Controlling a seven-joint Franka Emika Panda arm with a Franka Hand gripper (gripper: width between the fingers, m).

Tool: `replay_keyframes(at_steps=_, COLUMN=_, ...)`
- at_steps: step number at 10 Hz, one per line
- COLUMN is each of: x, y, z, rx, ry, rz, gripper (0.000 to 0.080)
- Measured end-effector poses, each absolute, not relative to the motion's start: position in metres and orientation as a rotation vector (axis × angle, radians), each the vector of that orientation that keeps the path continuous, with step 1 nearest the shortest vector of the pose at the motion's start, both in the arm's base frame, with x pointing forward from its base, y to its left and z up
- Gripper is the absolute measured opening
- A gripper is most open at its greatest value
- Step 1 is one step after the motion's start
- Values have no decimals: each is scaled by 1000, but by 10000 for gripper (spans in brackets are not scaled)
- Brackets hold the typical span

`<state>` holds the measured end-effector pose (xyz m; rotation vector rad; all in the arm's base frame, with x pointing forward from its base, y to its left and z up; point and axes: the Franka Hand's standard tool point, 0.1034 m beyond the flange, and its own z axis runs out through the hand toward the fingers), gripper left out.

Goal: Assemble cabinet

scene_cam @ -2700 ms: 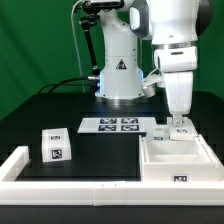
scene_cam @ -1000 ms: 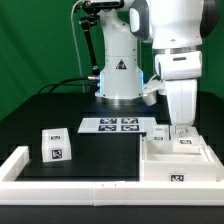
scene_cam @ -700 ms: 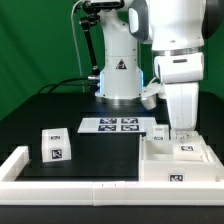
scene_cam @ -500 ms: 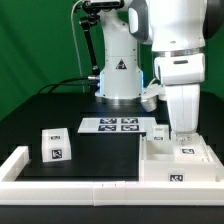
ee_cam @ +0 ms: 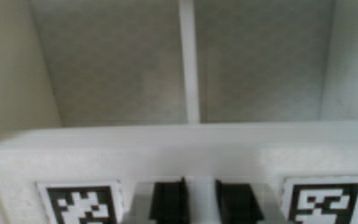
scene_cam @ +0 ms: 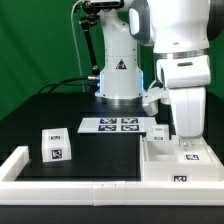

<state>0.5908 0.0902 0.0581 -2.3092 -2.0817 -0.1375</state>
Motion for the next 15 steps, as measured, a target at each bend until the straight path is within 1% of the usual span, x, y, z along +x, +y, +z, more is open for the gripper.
replay_keyframes(at_steps=4, x=591, y=89, z=59, rx=-2309, ry=-2083, rz=-138, gripper=71)
replay_keyframes(at_steps=5, x=591, y=89, z=59, rx=-2309, ry=-2082, rz=-137, gripper=264)
replay_keyframes(at_steps=6, x=591, y=88, z=59, rx=-2311, ry=-2081, rz=-138, gripper=264)
replay_keyframes(at_steps=8, x=593, y=87, z=62, rx=-2315, ry=-2083, rz=-143, gripper=621)
replay_keyframes(at_steps=9, x=592, y=87, z=65, rx=-2322, ry=-2081, rz=-149, gripper=738)
replay_keyframes(at_steps=10, x=588, y=85, z=70, rx=-2337, ry=-2073, rz=-149, gripper=738)
replay_keyframes(at_steps=11, x=580, y=83, z=78, rx=-2360, ry=-2064, rz=-158, gripper=787)
replay_keyframes(at_steps=12, x=572, y=83, z=85, rx=-2368, ry=-2081, rz=-194, gripper=796)
replay_keyframes(at_steps=14, x=557, y=80, z=92, rx=-2371, ry=-2091, rz=-183, gripper=797)
replay_keyframes(at_steps=15, x=548, y=76, z=93, rx=-2373, ry=-2090, rz=-173, gripper=797)
